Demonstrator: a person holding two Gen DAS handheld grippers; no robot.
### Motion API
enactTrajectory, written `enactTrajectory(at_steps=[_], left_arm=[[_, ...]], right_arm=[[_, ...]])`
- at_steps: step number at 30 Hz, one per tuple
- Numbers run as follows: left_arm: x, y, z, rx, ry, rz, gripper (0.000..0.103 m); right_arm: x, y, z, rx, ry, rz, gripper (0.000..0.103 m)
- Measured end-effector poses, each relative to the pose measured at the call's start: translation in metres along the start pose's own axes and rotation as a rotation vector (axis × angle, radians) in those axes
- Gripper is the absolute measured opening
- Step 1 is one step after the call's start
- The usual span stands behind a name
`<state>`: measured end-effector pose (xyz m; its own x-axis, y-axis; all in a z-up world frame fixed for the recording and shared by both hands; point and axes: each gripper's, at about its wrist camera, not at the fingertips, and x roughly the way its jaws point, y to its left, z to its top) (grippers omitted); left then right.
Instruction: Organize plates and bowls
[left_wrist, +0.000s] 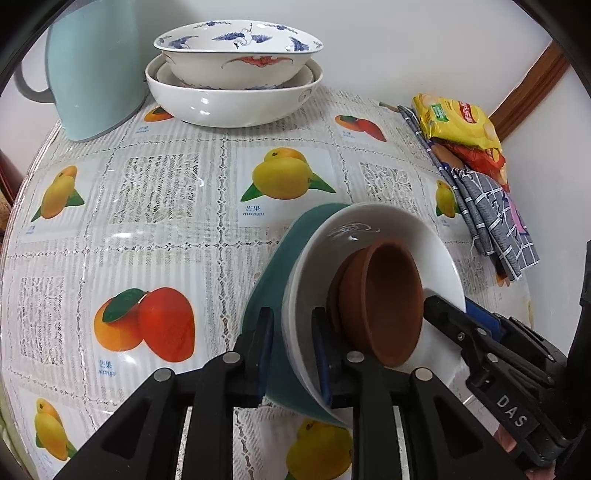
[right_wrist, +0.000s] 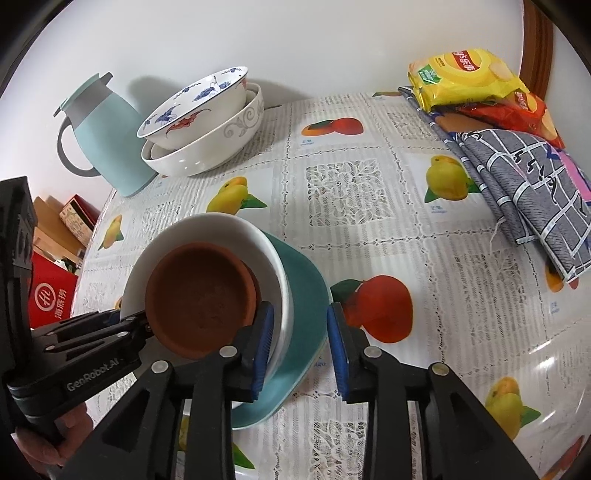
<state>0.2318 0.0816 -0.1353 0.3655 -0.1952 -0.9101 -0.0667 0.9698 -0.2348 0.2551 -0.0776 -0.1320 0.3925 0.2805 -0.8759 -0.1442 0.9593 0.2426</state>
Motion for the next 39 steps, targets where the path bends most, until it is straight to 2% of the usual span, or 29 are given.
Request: enactTrajectory(at_steps=[4,8,14,17,19,25,30,31,33,35,39], left_arm=[[-0.008,0.002,-0.003,0.002,-0.004,0.004,0.029],[-0.021,0.004,-0.009,-0.004,-0.021,-0.001,0.03],[-0.048,0.0,-0.023,0.006,-0.064,0.01,0.033],[-0.067,-0.008,-0.033,0.029,-0.103,0.02,0.042],[-0.081,-0.015,-0.042,0.049,-0.137,0.016,0.053],[-0.118,-0.041,-0.065,0.108,-0.214,0.007,0.065],[-0.145,-0.067,-0.088,0.162,-0.295,0.06,0.073],[-0.149,-0.069,-0.091,0.167,-0.308,0.065,0.075],[-0.159,-0.075,-0.098,0.168,-0.334,0.073,0.08],[-0.169,-0.079,-0.105,0.162,-0.368,0.079,0.085],[-0.18,-0.086,-0.116,0.163,-0.394,0.086,0.086]], right_arm=[[-0.004,0.005,-0.003,-0.031,0.004,-0.011,0.032],[-0.012,0.01,-0.01,-0.063,-0.006,-0.05,0.049],[-0.034,0.015,-0.026,-0.09,-0.023,-0.058,0.053],[-0.052,0.016,-0.036,-0.093,-0.046,-0.075,0.054],[-0.067,0.015,-0.044,-0.096,-0.071,-0.093,0.054],[-0.123,0.005,-0.068,-0.06,-0.169,-0.168,0.054],[-0.165,-0.007,-0.086,-0.032,-0.215,-0.194,0.056],[-0.171,-0.01,-0.089,-0.022,-0.223,-0.195,0.059],[-0.185,-0.016,-0.097,0.002,-0.239,-0.202,0.077],[-0.198,-0.023,-0.105,0.032,-0.271,-0.205,0.087],[-0.216,-0.034,-0.117,0.078,-0.299,-0.187,0.092]])
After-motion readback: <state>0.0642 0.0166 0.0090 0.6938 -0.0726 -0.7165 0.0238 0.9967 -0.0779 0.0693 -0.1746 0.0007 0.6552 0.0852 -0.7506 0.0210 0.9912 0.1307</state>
